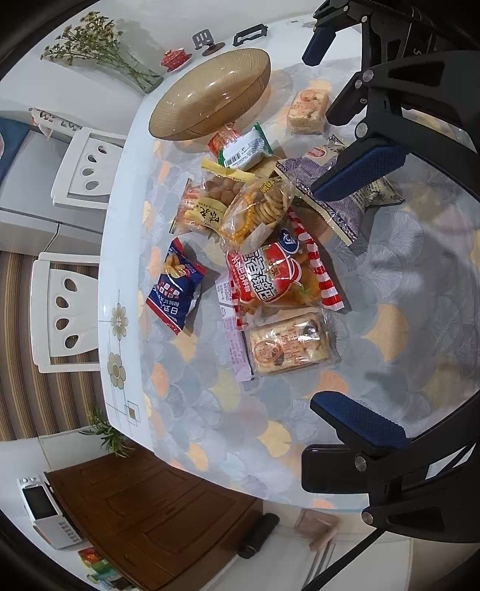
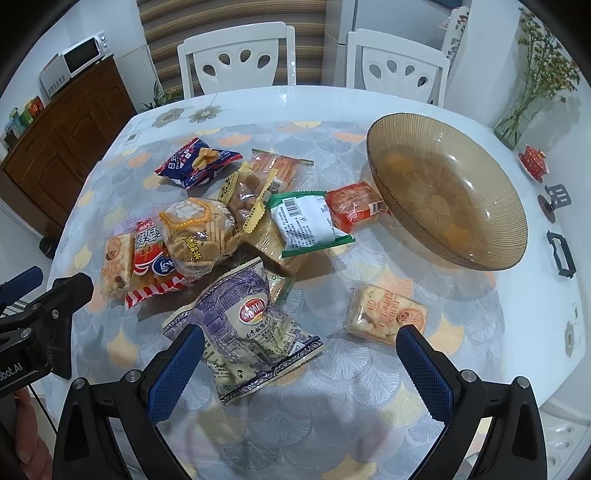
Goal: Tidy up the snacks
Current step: 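Move both tools over the snack pile toward the packages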
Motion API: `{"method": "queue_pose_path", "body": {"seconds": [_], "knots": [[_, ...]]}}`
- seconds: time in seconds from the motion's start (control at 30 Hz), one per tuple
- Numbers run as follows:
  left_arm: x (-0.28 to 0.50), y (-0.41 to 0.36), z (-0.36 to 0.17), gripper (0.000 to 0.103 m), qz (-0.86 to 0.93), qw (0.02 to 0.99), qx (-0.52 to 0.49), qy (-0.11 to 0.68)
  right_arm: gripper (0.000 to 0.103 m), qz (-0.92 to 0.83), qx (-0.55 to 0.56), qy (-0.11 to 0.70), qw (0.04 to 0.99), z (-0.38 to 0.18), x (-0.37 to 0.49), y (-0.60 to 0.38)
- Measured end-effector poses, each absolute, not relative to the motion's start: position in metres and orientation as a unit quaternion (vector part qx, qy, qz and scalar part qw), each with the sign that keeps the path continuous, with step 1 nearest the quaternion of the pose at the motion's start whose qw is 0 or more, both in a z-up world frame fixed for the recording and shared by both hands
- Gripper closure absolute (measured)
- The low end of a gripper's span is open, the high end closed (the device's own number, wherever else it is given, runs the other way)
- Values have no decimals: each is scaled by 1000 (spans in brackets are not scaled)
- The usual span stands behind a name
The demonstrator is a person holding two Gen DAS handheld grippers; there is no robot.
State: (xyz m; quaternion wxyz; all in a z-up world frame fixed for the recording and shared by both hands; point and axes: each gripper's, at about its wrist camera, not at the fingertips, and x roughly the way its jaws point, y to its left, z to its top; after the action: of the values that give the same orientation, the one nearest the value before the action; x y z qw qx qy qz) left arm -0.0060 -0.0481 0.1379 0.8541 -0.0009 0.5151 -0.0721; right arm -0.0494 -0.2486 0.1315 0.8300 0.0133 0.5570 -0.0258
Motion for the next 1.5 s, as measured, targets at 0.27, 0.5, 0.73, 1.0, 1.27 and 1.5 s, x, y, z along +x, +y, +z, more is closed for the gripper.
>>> {"method": "queue_pose_path", "body": {"seconds": [0.27,0.5,0.73,1.0,1.27,1.5], "knots": [[-5,-48,137,1,-70,854,0,516,0,-24,12,559,829,130,-48,-247],[-3,-47,136,1,-64,852,0,519,0,-22,12,560,828,129,-47,-246],[-3,-46,137,1,-60,854,-3,516,0,-21,11,560,828,129,-46,-245],[-9,-47,149,1,-34,880,18,474,0,-22,11,560,828,128,-46,-244],[-8,-52,148,1,-45,875,35,480,0,-21,11,561,827,128,-46,-244],[-5,-50,143,1,-50,868,23,494,0,-21,12,563,826,127,-47,-245]]}}
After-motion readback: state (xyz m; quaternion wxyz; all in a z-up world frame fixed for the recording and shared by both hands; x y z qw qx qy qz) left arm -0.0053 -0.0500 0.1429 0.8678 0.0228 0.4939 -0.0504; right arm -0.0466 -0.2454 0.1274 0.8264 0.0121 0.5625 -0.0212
